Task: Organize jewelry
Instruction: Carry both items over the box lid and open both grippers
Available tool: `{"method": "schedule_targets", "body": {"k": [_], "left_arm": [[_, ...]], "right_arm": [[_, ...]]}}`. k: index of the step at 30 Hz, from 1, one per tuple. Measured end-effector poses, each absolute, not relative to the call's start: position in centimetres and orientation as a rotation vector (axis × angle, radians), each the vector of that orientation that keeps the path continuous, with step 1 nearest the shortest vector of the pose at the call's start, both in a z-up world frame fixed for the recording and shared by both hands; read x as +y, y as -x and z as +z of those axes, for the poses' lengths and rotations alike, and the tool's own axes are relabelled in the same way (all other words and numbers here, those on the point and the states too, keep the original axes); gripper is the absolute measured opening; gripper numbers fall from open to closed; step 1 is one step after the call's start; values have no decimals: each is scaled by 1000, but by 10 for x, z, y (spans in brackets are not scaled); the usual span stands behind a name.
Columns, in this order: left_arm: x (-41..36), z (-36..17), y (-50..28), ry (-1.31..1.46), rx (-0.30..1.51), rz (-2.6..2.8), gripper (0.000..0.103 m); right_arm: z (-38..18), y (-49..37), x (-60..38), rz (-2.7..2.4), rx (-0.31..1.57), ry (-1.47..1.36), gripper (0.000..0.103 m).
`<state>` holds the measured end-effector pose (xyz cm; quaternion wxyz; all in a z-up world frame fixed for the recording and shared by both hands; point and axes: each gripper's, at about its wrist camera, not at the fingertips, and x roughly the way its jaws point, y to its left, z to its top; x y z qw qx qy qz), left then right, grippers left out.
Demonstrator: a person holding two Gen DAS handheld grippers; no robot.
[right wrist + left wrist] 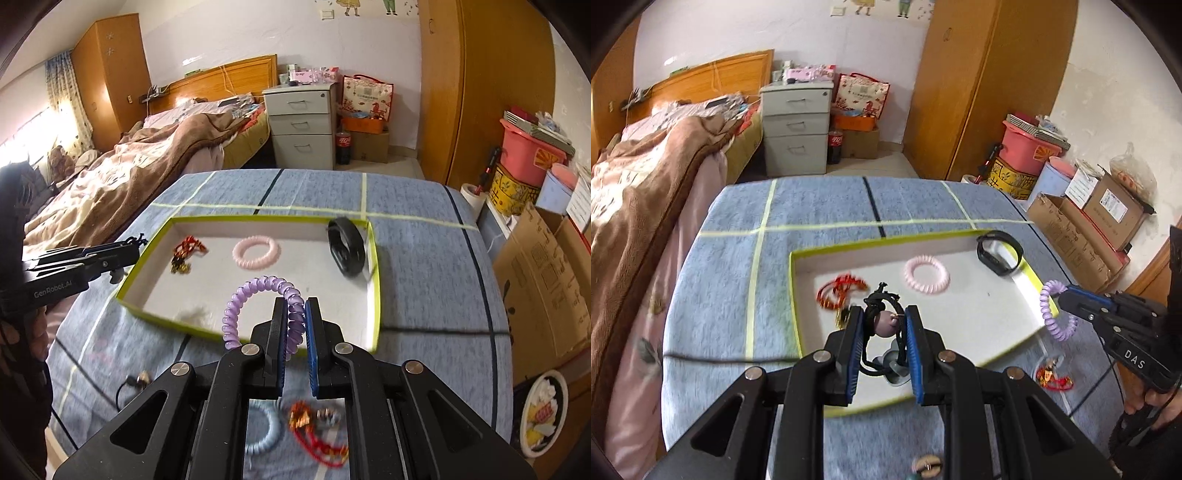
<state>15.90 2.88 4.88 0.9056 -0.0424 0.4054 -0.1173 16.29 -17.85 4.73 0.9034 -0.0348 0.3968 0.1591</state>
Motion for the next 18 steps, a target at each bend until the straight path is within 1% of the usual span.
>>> {"method": "schedule_targets", "body": {"k": [9,18], "left_arm": [[19,41,-202,90,873,-269,23],[9,17,-227,80,938,-266,23]], "right_arm": [[36,-204,-166,325,865,92,10],[14,-234,-157,302,925,137,10]]}}
